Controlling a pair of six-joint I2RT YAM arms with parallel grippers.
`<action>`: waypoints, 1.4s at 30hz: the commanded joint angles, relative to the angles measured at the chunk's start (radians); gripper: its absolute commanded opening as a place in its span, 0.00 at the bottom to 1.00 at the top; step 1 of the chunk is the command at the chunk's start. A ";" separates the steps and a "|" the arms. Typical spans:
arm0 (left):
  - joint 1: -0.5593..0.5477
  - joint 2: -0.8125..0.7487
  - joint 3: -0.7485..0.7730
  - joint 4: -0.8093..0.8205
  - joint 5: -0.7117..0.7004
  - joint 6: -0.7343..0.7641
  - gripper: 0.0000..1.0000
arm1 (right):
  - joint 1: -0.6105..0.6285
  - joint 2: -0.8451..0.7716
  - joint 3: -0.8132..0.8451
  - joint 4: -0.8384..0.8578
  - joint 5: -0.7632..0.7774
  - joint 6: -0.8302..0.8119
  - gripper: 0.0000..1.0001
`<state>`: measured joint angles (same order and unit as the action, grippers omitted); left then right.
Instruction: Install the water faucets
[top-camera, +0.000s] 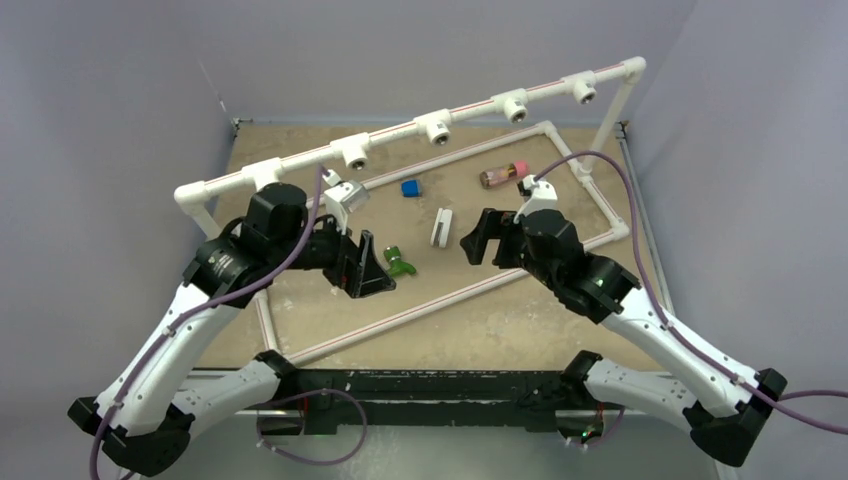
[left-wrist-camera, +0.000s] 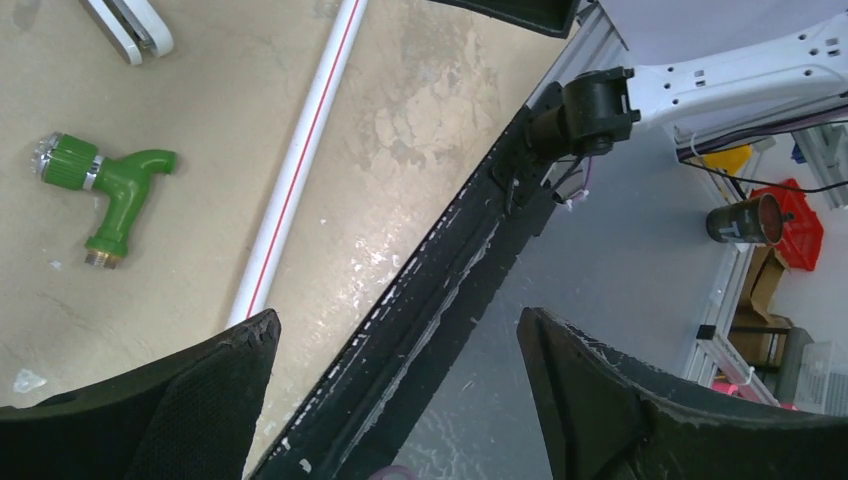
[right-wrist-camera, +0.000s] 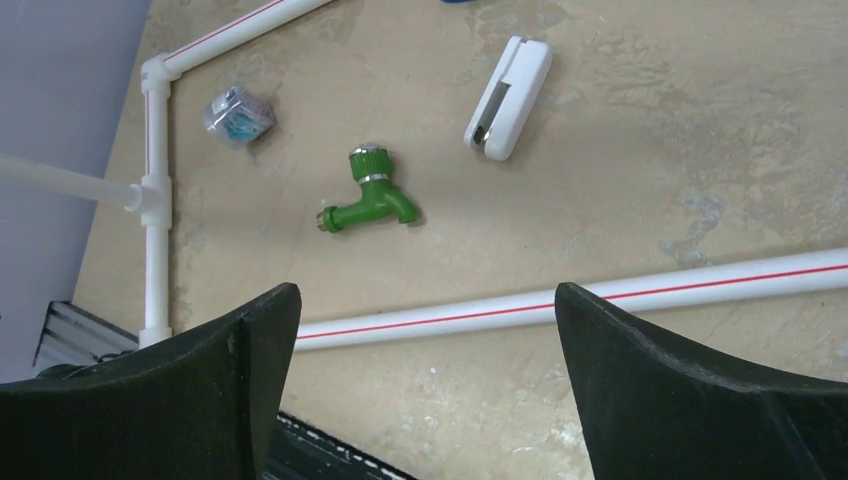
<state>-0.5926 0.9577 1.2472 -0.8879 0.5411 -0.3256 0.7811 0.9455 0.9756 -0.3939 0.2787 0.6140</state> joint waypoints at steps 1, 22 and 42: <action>-0.007 -0.054 0.043 -0.017 0.047 -0.039 0.89 | 0.009 -0.051 0.029 -0.078 0.000 0.059 0.98; -0.009 -0.258 0.035 0.008 -0.205 -0.071 0.95 | 0.064 0.088 -0.195 0.421 -0.332 0.044 0.90; -0.010 -0.288 0.060 0.004 -0.253 -0.041 0.96 | 0.139 0.525 -0.154 0.799 -0.186 0.062 0.83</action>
<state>-0.5980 0.6724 1.2774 -0.8997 0.3058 -0.3786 0.8989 1.4078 0.7712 0.2981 0.0536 0.6735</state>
